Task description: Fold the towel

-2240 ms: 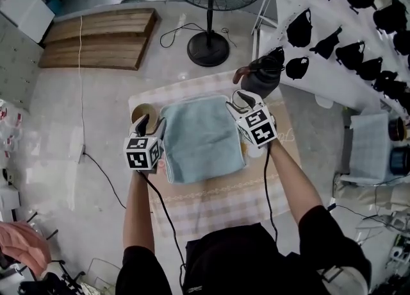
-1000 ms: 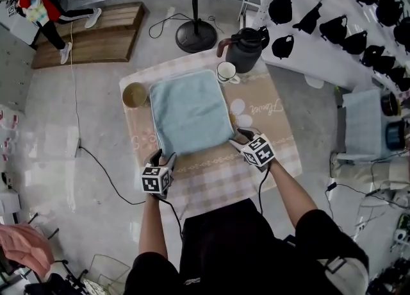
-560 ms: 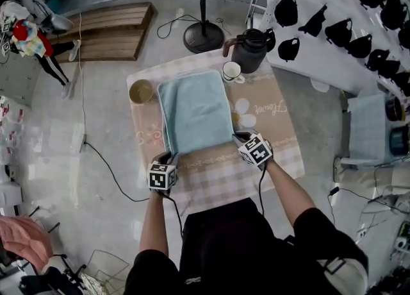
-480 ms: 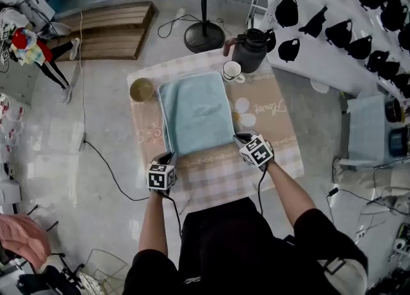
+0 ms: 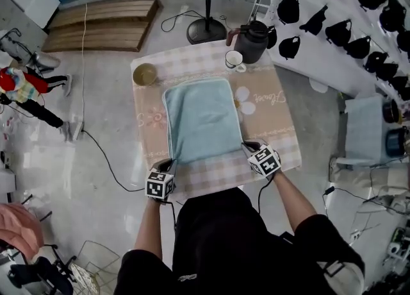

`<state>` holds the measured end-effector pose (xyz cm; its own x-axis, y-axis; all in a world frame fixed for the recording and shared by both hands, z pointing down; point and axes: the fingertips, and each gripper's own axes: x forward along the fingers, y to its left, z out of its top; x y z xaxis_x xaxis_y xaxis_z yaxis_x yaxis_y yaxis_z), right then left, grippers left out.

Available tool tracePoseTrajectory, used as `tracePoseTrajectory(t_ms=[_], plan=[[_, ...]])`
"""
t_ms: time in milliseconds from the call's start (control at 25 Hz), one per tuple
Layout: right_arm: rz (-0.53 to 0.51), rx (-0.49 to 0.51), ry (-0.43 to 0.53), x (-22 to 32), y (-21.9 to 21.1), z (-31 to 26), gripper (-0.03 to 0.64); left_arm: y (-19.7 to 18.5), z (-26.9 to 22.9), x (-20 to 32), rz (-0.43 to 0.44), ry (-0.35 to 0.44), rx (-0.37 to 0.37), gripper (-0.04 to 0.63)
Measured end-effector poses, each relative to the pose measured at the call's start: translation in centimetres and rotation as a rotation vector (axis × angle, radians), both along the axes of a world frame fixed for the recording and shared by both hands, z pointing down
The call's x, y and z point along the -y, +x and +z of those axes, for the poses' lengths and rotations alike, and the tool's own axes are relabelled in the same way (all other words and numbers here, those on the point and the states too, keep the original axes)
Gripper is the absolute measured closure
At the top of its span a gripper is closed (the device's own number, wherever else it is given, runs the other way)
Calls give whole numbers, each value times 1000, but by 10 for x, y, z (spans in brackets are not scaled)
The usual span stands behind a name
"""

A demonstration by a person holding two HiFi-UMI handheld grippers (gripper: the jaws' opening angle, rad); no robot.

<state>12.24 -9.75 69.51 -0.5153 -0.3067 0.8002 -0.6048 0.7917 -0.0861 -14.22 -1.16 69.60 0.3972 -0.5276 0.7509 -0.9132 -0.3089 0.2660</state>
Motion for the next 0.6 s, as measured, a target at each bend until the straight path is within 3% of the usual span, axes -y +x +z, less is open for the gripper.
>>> tracePoseTrajectory(t_ms=[440, 600], plan=[[42, 12, 3, -86, 12, -8, 600, 13, -11, -78, 72, -1, -43, 575], [48, 15, -7, -116, 16, -16, 600, 13, -14, -105, 79, -37, -99, 575]])
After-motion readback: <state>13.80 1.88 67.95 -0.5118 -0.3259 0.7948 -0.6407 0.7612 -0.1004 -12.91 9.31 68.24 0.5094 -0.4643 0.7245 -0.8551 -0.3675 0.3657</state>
